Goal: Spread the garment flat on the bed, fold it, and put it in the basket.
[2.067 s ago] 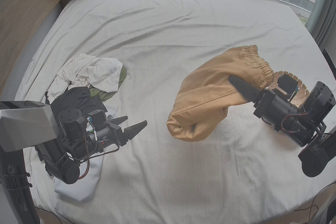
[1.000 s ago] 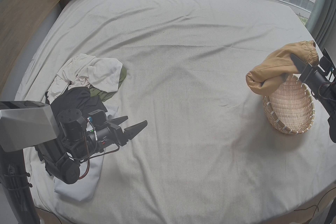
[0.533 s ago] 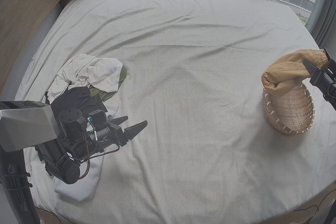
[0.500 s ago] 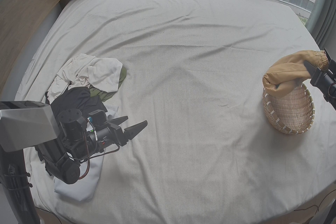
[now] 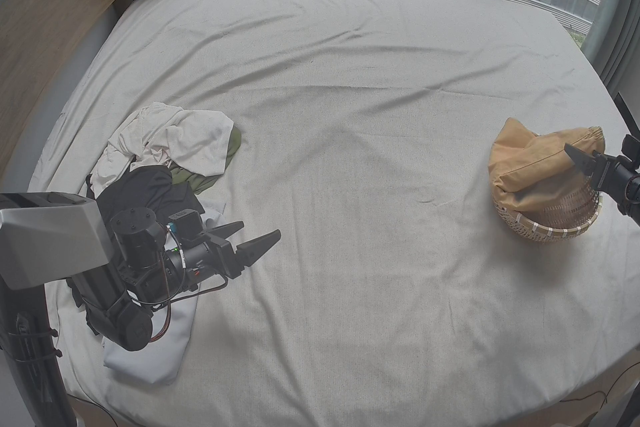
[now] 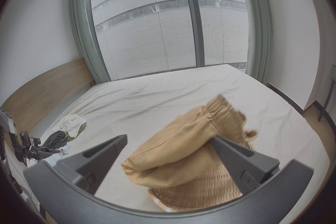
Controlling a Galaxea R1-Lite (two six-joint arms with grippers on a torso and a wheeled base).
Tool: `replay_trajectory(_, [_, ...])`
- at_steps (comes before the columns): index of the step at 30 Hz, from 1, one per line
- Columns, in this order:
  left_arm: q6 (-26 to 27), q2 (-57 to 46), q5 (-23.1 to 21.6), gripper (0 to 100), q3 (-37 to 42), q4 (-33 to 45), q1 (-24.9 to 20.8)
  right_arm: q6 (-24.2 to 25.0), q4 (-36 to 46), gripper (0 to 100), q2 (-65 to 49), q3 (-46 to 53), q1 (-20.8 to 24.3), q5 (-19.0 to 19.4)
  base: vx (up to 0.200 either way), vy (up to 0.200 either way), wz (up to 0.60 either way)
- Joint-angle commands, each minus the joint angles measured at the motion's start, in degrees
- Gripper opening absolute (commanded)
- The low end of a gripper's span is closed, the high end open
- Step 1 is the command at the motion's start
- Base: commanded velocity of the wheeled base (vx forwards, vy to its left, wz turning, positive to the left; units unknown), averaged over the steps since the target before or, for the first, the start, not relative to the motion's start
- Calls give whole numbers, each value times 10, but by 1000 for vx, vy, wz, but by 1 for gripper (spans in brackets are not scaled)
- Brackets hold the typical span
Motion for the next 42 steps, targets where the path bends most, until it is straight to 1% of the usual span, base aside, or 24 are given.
replay_trajectory(1, [0, 0, 0, 100, 0, 0, 0, -3, 37, 100, -58, 5, 17, 1, 0, 0, 0])
replay_trajectory(6, [0, 0, 0, 100, 0, 0, -1, -3, 70, 100, -94, 8, 55, 0, 0, 0, 0])
replay_trajectory(9, [0, 0, 0, 100, 0, 0, -1, -3, 74, 100, -98, 16, 77, 0, 0, 0, 0])
replay_trajectory(13, [0, -2, 0, 100, 0, 0, -1, -3, 73, 100, -97, 44, 143, 0, 0, 0, 0])
replay_trajectory(14, [0, -2, 0, 100, 0, 0, -1, -3, 71, 100, -96, 47, 149, 0, 0, 0, 0])
replay_trajectory(19, [0, -6, 0, 100, 1, 0, 0, -2, 68, 100, -94, 70, 217, 2, 0, 0, 0])
replay_trajectory(22, [0, -21, 0, 100, 6, 0, 1, -2, 68, 100, -96, 81, 241, 3, 0, 0, 0])
replay_trajectory(25, [0, -48, 0, 100, 17, 0, 1, -2, 67, 100, -99, 88, 257, 3, 0, 0, 0])
replay_trajectory(28, [-6, -131, -4, 100, 50, 0, 10, -3, 68, 100, -138, 101, 281, 8, 0, 0, 0])
replay_trajectory(29, [-6, -146, -6, 100, 58, 0, 14, -4, 69, 100, -148, 104, 285, 12, 0, 0, 0])
replay_trajectory(30, [-7, -181, -8, 100, 79, 1, 21, -5, 73, 100, -171, 111, 294, 27, 0, 0, 0])
replay_trajectory(32, [-6, -219, -9, 100, 112, 1, 26, -5, 75, 100, -196, 122, 298, 35, 0, 0, 0])
replay_trajectory(37, [-5, -283, -17, 100, 176, 1, 51, -4, 75, 100, -240, 172, 295, 39, 0, 0, 0])
replay_trajectory(39, [-4, -296, -18, 100, 188, 1, 53, -2, 75, 100, -255, 187, 295, 39, 0, 0, 0])
replay_trajectory(42, [-4, -347, -15, 100, 233, 1, 52, -1, 77, 100, -319, 237, 298, 37, 0, 0, 0])
